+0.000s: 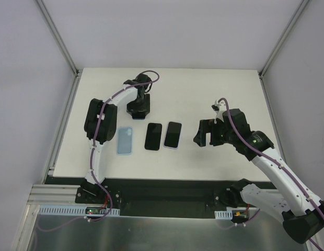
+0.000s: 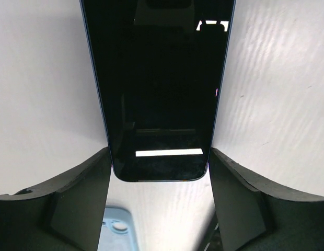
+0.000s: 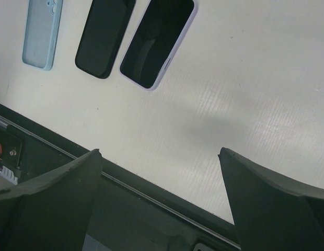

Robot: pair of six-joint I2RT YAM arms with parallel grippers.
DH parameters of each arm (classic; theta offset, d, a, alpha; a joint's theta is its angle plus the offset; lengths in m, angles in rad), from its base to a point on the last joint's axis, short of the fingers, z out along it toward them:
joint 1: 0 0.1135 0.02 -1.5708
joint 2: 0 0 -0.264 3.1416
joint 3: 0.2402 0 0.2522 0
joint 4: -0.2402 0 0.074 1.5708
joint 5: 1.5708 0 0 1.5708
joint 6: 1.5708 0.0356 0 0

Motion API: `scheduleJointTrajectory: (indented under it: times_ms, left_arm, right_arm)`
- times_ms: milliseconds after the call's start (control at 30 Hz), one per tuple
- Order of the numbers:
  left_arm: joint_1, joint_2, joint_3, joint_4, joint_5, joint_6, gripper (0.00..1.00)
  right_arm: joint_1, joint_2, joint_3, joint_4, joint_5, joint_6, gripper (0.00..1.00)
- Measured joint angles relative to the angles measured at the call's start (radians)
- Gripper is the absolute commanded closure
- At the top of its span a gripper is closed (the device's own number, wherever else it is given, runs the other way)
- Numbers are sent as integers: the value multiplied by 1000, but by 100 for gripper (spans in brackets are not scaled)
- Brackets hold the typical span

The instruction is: Put the phone into the phone case

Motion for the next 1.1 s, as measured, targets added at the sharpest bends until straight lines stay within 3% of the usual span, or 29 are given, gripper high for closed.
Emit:
scheduleJointTrajectory:
  times_ms: [67, 100, 200, 267, 633, 1100]
  left_arm:
    - [6, -15, -23, -6, 0, 29, 26]
    - [11, -17, -26, -9, 2, 46, 17]
    - [21, -18, -27, -11, 30, 79, 7]
    - [32, -18, -26, -16, 48, 90, 5]
    - [46, 67, 131, -20, 89, 156, 11]
    - [80, 100, 154, -20, 118, 183, 19]
  right_arm:
    - [0, 0, 0, 0, 0, 0, 4]
    - [0, 0, 0, 0, 0, 0, 4]
    - [0, 0, 0, 0, 0, 0, 4]
    - [0, 0, 0, 0, 0, 0, 4]
    - [0, -40, 0, -2, 16, 2, 4]
    - [0, -45, 0, -9, 23, 4, 4]
